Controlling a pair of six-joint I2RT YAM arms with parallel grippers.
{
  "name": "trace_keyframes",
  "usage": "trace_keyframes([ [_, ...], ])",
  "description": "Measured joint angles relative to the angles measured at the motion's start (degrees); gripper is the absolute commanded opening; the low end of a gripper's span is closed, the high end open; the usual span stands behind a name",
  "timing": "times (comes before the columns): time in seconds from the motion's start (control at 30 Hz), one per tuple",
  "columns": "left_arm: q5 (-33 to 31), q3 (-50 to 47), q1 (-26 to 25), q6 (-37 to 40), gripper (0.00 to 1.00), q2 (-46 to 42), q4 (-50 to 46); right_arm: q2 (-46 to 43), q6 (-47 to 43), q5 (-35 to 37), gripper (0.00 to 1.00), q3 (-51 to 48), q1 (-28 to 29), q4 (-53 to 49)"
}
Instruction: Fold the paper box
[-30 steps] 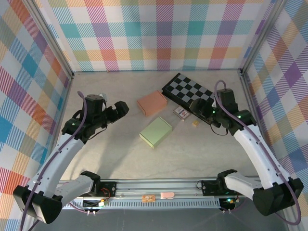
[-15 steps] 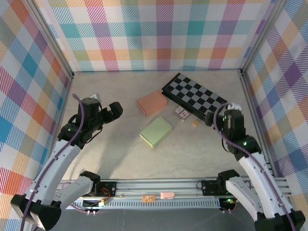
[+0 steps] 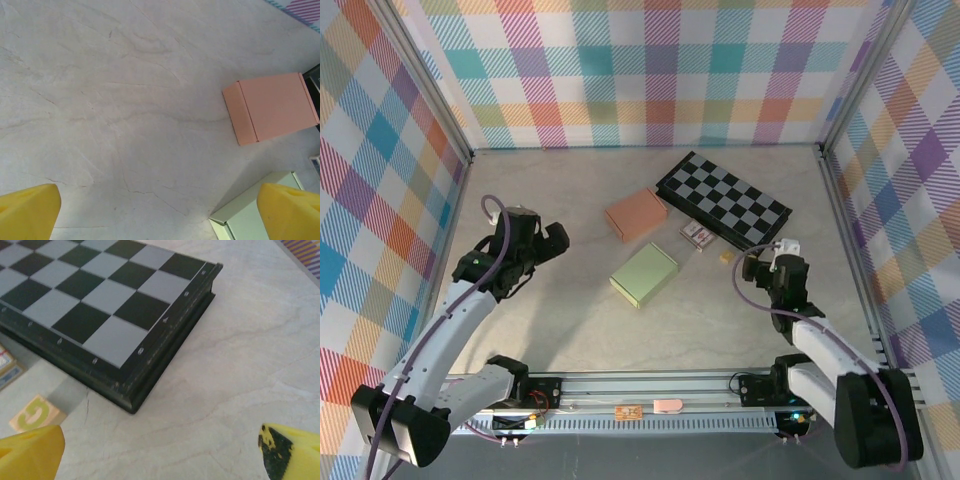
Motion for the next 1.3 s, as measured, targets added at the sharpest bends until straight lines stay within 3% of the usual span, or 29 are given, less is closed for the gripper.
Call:
trace_keyframes([
  [0.23,-1.53,-0.39,0.02,0.00,1.00,0.26,0.07,16.13,-0.90,-6.60,0.99,5.51,-2.99,11.96],
  [0.5,-5.97,-7.04,0.94,3.50,1.00,2.56,3.74,27.71,-1.36,-11.52,0.99,7.19,-5.31,24.92],
  [0.77,-9.29,-20.83,5.33,18.60,1.00,8.35,24.90,27.96,-1.75,-12.26,0.99,7.54,-5.18,25.64],
  [1.1,0.20,-22.14,12.94,25.09,1.00,25.09,51.04,27.96,-2.60,-12.02,0.99,8.17,-4.83,25.57],
  [1.3,5.11,-19.93,15.21,28.72,1.00,32.94,60.30,27.96,-3.43,-13.31,0.99,9.14,-4.81,24.17],
])
